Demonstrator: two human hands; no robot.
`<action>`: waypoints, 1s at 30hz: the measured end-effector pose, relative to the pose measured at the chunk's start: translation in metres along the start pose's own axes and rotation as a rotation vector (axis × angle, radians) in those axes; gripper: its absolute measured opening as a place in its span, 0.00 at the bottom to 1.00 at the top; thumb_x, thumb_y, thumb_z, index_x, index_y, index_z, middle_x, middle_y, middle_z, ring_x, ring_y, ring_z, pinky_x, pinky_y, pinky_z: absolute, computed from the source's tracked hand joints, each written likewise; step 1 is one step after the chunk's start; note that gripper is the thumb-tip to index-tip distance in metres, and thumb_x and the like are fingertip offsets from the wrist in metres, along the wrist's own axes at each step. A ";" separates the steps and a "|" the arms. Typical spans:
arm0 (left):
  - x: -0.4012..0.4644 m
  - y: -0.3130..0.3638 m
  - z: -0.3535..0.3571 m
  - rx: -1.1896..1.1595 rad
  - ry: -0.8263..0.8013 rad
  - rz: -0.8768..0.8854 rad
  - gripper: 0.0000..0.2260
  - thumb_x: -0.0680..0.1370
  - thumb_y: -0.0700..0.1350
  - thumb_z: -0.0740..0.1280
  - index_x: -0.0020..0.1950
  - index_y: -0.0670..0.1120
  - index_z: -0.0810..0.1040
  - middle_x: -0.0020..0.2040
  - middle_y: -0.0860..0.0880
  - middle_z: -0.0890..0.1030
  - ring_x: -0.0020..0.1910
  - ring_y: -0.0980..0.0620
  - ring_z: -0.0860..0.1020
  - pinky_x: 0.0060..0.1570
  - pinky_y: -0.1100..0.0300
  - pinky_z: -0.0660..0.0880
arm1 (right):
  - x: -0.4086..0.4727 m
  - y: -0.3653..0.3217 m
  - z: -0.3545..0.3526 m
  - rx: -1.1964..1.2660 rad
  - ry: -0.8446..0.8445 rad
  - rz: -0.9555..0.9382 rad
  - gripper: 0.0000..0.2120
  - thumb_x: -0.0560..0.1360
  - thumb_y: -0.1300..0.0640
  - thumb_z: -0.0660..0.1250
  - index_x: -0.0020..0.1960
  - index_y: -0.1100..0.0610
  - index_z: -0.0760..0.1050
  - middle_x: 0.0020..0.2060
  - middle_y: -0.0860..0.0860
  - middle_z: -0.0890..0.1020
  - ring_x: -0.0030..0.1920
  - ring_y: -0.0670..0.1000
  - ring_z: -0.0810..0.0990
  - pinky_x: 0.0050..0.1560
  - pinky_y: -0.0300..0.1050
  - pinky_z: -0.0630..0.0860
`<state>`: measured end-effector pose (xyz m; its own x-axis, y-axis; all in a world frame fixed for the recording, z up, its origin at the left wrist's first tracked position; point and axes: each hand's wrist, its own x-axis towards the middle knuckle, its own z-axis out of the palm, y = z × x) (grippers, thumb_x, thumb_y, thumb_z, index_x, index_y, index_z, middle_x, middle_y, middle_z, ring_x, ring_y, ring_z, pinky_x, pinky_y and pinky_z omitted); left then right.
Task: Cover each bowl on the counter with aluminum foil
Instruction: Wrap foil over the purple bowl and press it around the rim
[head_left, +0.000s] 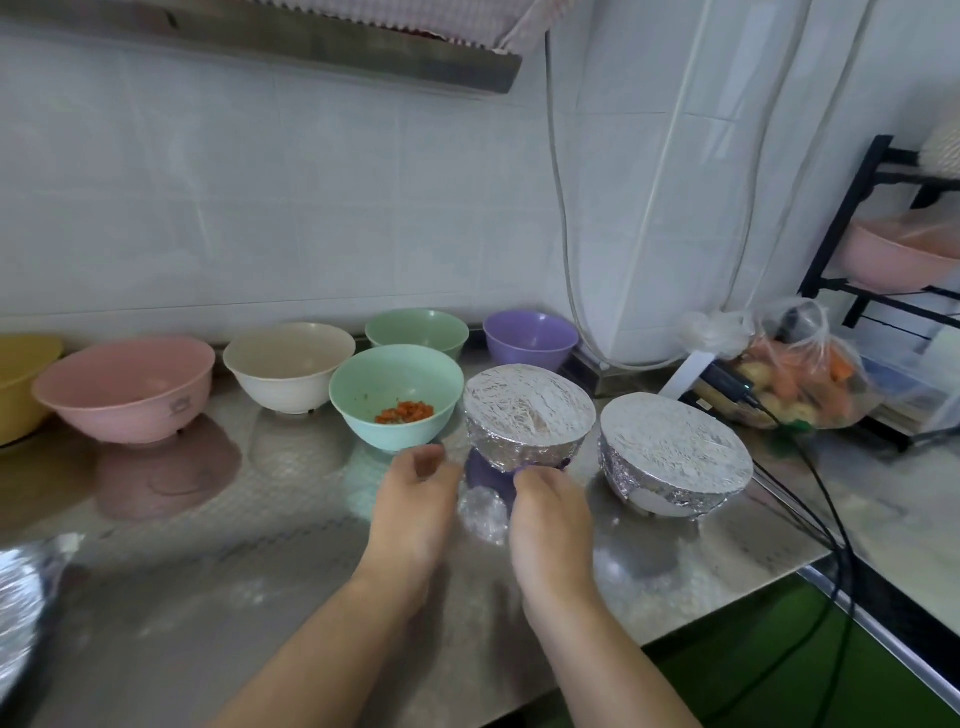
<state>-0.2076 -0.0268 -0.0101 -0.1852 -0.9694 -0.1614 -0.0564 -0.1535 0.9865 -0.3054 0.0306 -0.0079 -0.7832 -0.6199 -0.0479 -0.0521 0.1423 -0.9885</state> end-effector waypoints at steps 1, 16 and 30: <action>0.000 0.002 -0.008 -0.011 0.065 -0.008 0.12 0.72 0.51 0.68 0.55 0.53 0.79 0.52 0.50 0.84 0.54 0.48 0.83 0.62 0.43 0.79 | -0.001 -0.003 0.007 -0.013 -0.024 0.011 0.16 0.77 0.62 0.62 0.31 0.55 0.71 0.24 0.44 0.74 0.33 0.52 0.70 0.35 0.45 0.66; 0.081 0.029 -0.070 0.113 0.132 0.044 0.21 0.69 0.45 0.64 0.62 0.52 0.82 0.53 0.50 0.86 0.53 0.46 0.84 0.59 0.45 0.81 | 0.039 -0.031 0.124 0.228 -0.293 0.272 0.18 0.77 0.62 0.62 0.67 0.58 0.74 0.60 0.59 0.83 0.43 0.56 0.88 0.42 0.59 0.87; -0.058 0.026 -0.140 0.207 0.272 0.106 0.10 0.77 0.43 0.68 0.56 0.55 0.77 0.51 0.57 0.83 0.52 0.55 0.81 0.54 0.52 0.78 | -0.067 -0.026 0.098 0.127 -0.483 0.168 0.27 0.63 0.56 0.62 0.62 0.60 0.76 0.50 0.67 0.84 0.37 0.65 0.87 0.33 0.57 0.84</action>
<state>-0.0606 -0.0017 0.0286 0.0656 -0.9977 -0.0181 -0.2540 -0.0343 0.9666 -0.1907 -0.0066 0.0069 -0.3981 -0.8859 -0.2380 0.1487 0.1937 -0.9697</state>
